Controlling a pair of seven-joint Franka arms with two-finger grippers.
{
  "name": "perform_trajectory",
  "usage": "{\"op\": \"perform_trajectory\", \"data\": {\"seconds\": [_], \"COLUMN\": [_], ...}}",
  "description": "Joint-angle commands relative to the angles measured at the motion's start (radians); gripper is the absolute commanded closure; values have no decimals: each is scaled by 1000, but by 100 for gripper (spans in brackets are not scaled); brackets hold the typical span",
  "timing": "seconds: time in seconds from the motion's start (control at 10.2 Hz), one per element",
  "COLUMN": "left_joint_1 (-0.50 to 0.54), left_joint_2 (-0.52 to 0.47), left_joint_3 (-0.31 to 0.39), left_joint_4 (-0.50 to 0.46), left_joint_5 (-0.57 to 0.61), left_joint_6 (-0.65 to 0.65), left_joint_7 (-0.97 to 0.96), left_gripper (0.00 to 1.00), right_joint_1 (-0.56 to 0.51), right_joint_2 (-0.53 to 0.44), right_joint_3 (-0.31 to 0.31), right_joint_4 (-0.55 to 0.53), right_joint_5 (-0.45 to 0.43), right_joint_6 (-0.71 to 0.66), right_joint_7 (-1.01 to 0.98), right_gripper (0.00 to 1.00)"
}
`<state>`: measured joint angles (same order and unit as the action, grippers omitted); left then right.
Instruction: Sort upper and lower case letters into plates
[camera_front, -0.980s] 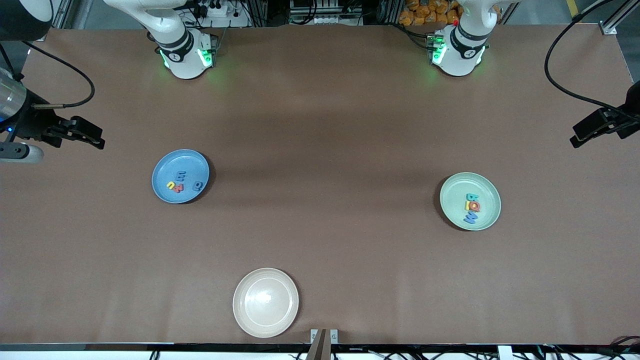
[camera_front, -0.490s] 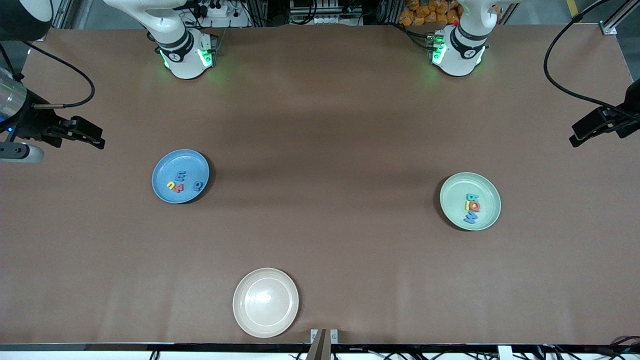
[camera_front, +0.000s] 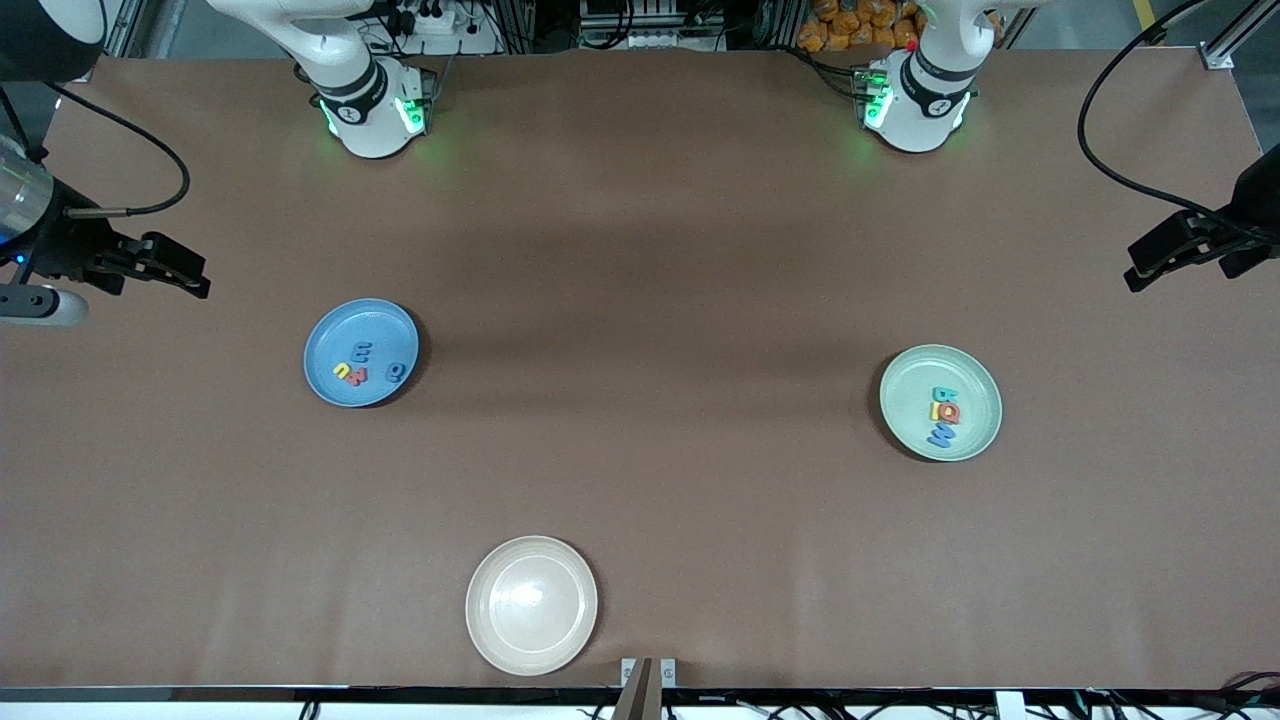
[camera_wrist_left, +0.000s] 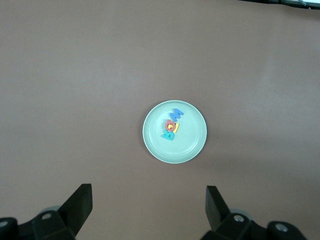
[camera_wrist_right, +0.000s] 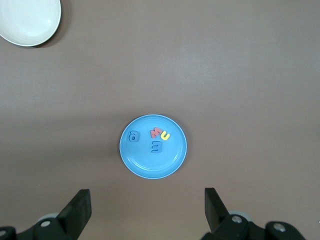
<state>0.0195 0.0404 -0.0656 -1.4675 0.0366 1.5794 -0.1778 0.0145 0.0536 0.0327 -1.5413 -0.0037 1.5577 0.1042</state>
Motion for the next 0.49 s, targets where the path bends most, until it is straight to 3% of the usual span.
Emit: {"op": "perform_trajectory", "data": {"seconds": [0.0,0.39], "left_joint_1": [-26,-26], "left_joint_2": [-7,-10], "left_joint_3": [26,55], "left_joint_4": [2,6], "left_joint_5": [9,5], "left_joint_6": [-15,-18], "left_joint_7": [27,43], "left_gripper": [0,0], "right_joint_1": [-4,-5], "right_joint_2": [-29,-29], "right_joint_3": [1,1], "right_joint_4": [-30,-30], "right_joint_5": [22,22], "right_joint_6": [2,2], "right_joint_7": [-6,-6], "right_gripper": [0,0]}}
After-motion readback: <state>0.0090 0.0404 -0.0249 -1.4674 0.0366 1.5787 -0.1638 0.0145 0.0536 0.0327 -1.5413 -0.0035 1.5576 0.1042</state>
